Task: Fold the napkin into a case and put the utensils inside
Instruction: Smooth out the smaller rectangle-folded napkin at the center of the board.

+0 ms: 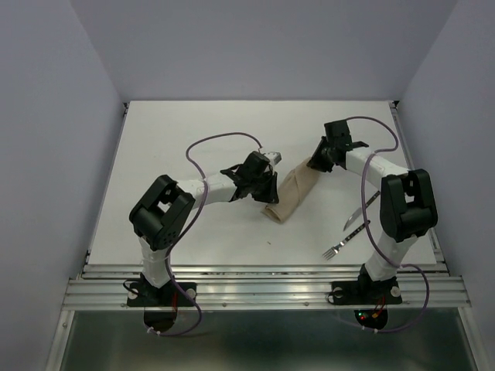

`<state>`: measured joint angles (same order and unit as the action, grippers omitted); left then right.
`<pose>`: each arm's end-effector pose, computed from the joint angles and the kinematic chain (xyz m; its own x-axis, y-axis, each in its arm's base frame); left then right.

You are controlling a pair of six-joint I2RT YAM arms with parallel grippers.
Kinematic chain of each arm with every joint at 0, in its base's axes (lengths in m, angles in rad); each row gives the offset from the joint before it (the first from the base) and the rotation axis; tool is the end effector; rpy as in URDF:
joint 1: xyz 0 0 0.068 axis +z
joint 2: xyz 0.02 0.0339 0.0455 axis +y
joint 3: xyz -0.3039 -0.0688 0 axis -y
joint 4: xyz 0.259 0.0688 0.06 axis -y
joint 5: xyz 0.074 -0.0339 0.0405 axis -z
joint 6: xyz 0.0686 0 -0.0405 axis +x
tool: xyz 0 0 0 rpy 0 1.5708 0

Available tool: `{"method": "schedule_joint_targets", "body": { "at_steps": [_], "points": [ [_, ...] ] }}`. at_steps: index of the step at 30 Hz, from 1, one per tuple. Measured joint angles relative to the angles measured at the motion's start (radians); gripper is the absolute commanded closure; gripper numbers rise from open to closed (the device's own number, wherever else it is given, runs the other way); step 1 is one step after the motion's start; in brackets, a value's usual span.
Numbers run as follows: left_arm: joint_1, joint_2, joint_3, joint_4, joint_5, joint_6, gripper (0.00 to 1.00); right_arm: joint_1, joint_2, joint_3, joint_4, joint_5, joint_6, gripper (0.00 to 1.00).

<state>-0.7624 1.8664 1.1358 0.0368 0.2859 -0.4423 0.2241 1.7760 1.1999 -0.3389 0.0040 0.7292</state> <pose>0.3113 -0.3241 0.1867 -0.7687 0.1663 -0.6176 0.5426 0.6808 -0.4921 0.4084 0.0928 0.2072 -0.7227 0.5186 -0.4568 0.3509 0.8448 0.4039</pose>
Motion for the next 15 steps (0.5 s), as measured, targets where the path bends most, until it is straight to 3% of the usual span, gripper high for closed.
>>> {"method": "schedule_joint_targets", "body": {
  "at_steps": [8, 15],
  "points": [
    [0.000, -0.030, 0.000, -0.006, 0.010, 0.033, 0.80, 0.007, 0.052, 0.072, -0.018, 0.000, -0.016, 0.73],
    [0.000, -0.030, 0.005, -0.029, 0.016, 0.057, 0.80, 0.007, 0.212, 0.196, -0.039, 0.000, -0.013, 0.73]
  ]
}}
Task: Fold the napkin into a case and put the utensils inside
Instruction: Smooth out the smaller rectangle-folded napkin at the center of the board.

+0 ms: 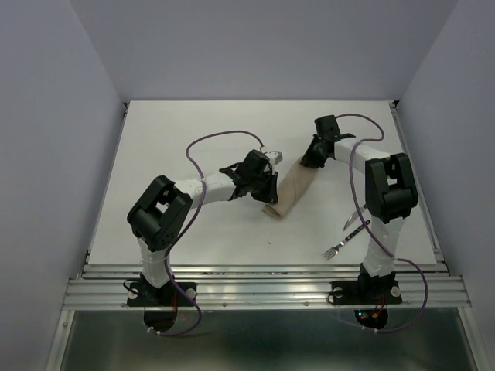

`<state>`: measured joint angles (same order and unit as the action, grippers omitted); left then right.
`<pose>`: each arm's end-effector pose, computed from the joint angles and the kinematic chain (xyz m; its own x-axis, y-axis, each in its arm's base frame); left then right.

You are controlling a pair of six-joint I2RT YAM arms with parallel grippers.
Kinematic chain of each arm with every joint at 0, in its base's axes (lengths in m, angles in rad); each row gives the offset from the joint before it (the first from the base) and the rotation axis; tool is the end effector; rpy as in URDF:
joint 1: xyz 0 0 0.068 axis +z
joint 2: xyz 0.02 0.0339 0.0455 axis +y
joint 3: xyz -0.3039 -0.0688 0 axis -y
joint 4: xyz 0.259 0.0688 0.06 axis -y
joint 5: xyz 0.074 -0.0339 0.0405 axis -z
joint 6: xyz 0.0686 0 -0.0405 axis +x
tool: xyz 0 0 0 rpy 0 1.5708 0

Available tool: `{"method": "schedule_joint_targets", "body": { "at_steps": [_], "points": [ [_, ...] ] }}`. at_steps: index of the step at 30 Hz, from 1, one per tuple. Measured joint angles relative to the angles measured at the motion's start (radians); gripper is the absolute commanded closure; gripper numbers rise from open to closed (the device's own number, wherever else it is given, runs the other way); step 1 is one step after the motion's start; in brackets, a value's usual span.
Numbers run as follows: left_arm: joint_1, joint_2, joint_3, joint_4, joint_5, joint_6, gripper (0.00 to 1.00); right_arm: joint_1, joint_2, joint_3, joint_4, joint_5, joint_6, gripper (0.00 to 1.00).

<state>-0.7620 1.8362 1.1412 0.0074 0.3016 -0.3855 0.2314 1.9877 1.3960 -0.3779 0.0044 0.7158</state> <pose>0.3078 -0.3219 0.1984 -0.7358 0.2058 -0.6452 0.5921 0.6580 -0.4653 0.4596 0.1080 0.1791 -0.7546 0.4964 -0.4292 0.3555 0.8590 0.3684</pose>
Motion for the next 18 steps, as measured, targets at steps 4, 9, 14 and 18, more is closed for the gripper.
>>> {"method": "schedule_joint_targets", "body": {
  "at_steps": [4, 9, 14, 18],
  "points": [
    [0.000, 0.000, 0.021, -0.024, 0.000, 0.014, 0.79, 0.000, 0.043, 0.053, -0.023, 0.004, 0.011, 0.73],
    [0.000, -0.003, 0.046, -0.036, 0.002, 0.021, 0.79, 0.000, 0.050, 0.073, -0.042, 0.021, 0.014, 0.73],
    [0.000, -0.016, 0.046, -0.047, 0.005, 0.022, 0.79, 0.000, 0.024, 0.057, -0.041, 0.023, 0.013, 0.73],
    [0.000, -0.017, 0.046, -0.050, 0.000, 0.022, 0.79, 0.000, -0.043, 0.013, -0.040, 0.022, 0.013, 0.73]
  ]
}}
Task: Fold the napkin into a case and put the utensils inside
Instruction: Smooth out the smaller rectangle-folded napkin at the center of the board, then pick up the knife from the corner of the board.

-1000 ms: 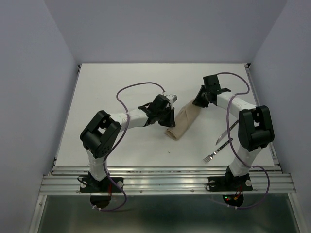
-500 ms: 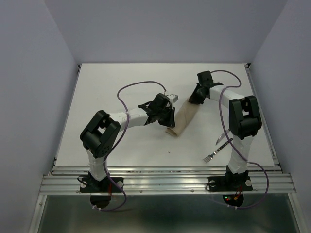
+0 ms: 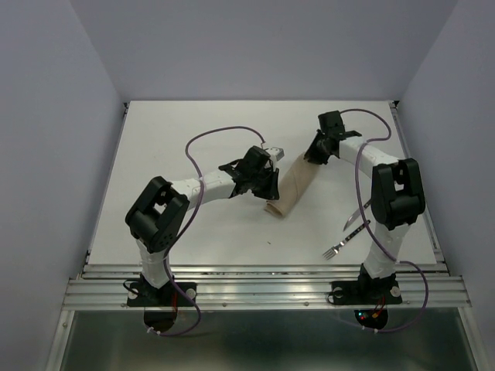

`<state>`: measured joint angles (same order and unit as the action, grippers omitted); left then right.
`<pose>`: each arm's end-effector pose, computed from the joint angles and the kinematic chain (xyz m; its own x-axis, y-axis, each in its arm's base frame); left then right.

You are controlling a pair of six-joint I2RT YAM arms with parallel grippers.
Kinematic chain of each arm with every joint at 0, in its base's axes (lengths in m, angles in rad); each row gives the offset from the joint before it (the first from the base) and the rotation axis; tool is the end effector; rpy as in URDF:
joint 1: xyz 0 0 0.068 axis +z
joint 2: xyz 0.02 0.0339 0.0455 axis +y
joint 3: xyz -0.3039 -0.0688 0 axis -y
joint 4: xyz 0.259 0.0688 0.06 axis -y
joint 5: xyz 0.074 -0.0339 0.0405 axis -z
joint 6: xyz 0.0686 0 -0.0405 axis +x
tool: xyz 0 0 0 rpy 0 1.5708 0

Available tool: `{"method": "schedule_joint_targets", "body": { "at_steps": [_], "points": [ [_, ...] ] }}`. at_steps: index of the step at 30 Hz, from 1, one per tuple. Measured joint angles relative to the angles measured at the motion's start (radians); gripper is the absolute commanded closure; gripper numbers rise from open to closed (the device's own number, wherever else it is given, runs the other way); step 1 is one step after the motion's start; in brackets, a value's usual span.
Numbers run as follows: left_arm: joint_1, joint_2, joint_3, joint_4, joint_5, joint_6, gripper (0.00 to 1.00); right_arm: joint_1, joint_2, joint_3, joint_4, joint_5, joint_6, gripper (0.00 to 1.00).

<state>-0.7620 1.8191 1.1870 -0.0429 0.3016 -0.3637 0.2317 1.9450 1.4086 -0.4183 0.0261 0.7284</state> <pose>0.3100 -0.3240 0.2163 -0.7167 0.2144 -0.6636 0.6121 0.6495 -0.4512 0.4547 0.1054 0.1992 -0.7358 0.5101 -0.4454 0.3684 0.8534 0.3688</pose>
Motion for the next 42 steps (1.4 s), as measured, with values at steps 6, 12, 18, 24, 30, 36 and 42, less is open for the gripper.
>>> {"method": "schedule_joint_targets", "body": {
  "at_steps": [6, 12, 18, 24, 30, 36, 42],
  "points": [
    [0.009, 0.045, 0.000, 0.018, -0.011, 0.000, 0.80, 0.005, -0.004, 0.019, 0.008, 0.000, -0.003, 0.73],
    [0.019, 0.098, -0.017, 0.041, -0.014, -0.004, 0.81, 0.012, 0.106, 0.047, 0.026, -0.008, -0.003, 0.74],
    [0.020, 0.098, -0.016, 0.053, -0.025, -0.004, 0.80, 0.012, 0.094, 0.051, 0.026, 0.005, -0.019, 0.73],
    [0.024, 0.082, -0.016, 0.043, -0.027, -0.013, 0.78, 0.012, -0.106, -0.067, 0.021, 0.005, -0.045, 0.69],
    [0.023, -0.082, -0.042, 0.032, -0.040, -0.048, 0.75, 0.012, -0.420, -0.208, 0.022, 0.037, -0.071, 0.65],
    [-0.011, -0.164, -0.045, 0.066, -0.040, -0.072, 0.76, 0.012, -0.522, -0.322, 0.014, 0.041, -0.091, 0.67],
    [-0.021, -0.060, -0.079, 0.073, -0.041, -0.076, 0.78, 0.012, -0.512, -0.437, -0.039, 0.056, -0.103, 0.61]
  ]
}}
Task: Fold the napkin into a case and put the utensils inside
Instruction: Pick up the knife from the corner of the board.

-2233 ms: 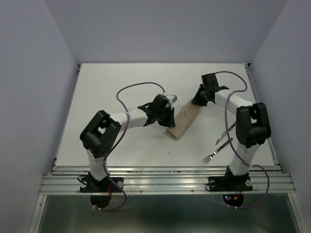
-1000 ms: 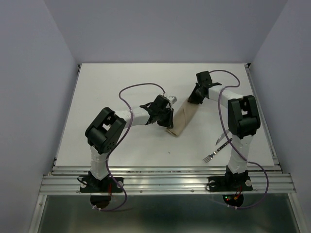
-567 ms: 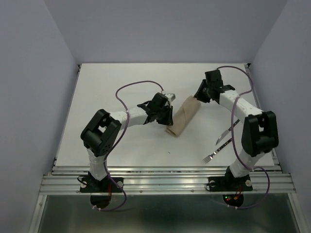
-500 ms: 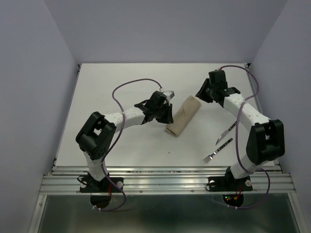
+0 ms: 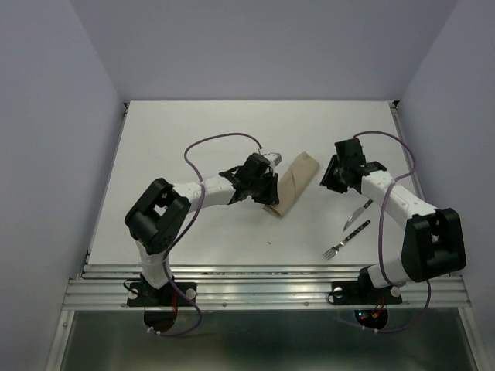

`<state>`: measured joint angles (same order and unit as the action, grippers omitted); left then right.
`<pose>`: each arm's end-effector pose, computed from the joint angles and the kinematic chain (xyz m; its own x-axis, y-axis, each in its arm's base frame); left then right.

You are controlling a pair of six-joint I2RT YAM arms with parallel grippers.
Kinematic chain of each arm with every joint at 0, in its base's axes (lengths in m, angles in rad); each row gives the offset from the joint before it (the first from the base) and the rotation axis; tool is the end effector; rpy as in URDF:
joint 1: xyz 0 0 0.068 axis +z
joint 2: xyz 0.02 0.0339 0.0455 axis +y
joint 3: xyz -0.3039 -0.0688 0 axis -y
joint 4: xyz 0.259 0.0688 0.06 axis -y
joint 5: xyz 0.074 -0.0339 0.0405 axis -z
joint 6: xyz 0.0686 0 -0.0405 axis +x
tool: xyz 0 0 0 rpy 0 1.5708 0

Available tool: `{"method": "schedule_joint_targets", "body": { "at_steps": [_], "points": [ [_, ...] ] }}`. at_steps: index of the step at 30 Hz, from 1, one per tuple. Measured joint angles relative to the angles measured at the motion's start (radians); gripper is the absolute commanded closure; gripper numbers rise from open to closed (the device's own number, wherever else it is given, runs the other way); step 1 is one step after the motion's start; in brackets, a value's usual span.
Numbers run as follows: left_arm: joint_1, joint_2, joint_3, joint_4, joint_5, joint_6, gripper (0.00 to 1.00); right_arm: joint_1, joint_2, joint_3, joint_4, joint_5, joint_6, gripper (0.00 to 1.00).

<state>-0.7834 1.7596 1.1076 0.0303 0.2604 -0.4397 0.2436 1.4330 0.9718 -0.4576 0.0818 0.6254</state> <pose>0.2946 -0.3183 0.2208 -0.7268 0.1434 -0.6717 0.5756 0.6608 -0.4817 0.3151 0.0725 0.2398 -0.7380 0.4178 -0.5299 0.2957 0.9061 0.3026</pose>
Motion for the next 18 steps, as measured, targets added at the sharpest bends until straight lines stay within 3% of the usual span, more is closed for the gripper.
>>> {"method": "schedule_joint_targets", "body": {
  "at_steps": [6, 12, 18],
  "points": [
    [0.009, 0.132, 0.010, 0.018, 0.012, -0.017, 0.80, 0.000, -0.043, -0.063, -0.054, 0.055, -0.006, 0.41],
    [0.012, 0.150, 0.031, 0.024, 0.002, -0.034, 0.80, -0.013, -0.113, -0.100, -0.098, 0.115, 0.007, 0.39],
    [0.011, 0.055, 0.031, -0.074, -0.059, -0.035, 0.72, -0.214, -0.131, -0.126, -0.125, 0.119, 0.003, 0.39]
  ]
}}
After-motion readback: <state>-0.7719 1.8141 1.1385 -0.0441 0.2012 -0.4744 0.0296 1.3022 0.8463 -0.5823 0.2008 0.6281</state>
